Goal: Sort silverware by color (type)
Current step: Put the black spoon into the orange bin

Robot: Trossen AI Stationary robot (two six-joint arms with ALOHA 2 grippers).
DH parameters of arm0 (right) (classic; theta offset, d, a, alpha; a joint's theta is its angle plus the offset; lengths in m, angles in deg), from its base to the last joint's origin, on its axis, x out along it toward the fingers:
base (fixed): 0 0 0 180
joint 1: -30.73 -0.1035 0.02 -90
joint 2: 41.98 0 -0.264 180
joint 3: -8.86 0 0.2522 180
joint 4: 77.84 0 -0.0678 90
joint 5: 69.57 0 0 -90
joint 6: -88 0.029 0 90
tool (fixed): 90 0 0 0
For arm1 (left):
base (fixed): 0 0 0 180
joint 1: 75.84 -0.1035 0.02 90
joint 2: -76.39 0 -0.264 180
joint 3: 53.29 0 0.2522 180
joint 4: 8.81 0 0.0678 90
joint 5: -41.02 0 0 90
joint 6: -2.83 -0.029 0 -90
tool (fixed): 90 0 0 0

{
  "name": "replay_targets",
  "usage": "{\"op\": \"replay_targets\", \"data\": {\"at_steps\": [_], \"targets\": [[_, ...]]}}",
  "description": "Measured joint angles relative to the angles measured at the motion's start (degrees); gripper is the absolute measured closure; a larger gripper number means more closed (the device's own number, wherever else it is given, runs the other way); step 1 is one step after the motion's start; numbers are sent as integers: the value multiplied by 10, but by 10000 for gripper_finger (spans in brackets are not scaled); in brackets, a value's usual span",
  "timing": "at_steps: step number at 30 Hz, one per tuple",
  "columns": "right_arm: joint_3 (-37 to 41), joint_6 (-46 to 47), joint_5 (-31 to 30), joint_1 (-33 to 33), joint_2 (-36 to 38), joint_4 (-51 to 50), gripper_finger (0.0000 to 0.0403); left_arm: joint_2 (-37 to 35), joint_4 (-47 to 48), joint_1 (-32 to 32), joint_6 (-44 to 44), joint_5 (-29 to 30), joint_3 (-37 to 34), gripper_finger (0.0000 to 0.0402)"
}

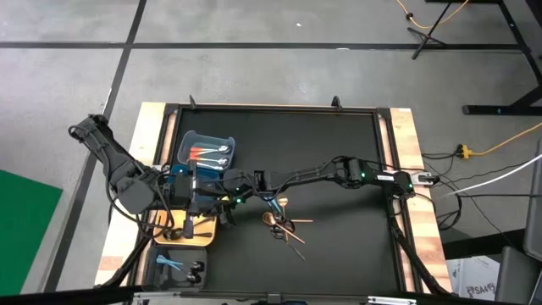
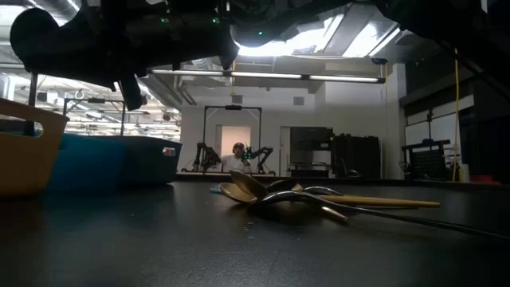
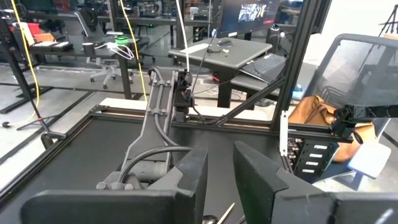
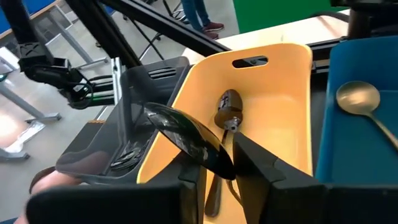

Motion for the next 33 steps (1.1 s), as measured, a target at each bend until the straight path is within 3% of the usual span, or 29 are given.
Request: {"op": "replay_targets", "data": {"at_steps": [8, 15, 20, 27, 33], "targets": [[0, -2, -49, 0, 1, -10, 334, 1, 0, 0, 0, 0, 0, 331], [0, -23, -44, 0, 1, -32, 333, 1, 26, 0, 13, 0, 0, 331], [0, -24, -44, 0, 1, -33, 333, 1, 106, 0, 119, -9, 0, 331], [0, -24, -44, 0, 1, -33, 333, 20, 274, 0, 316, -85, 0, 331], [0, -24, -44, 0, 1, -34, 333, 61, 329, 0, 359, -164, 0, 331]]}}
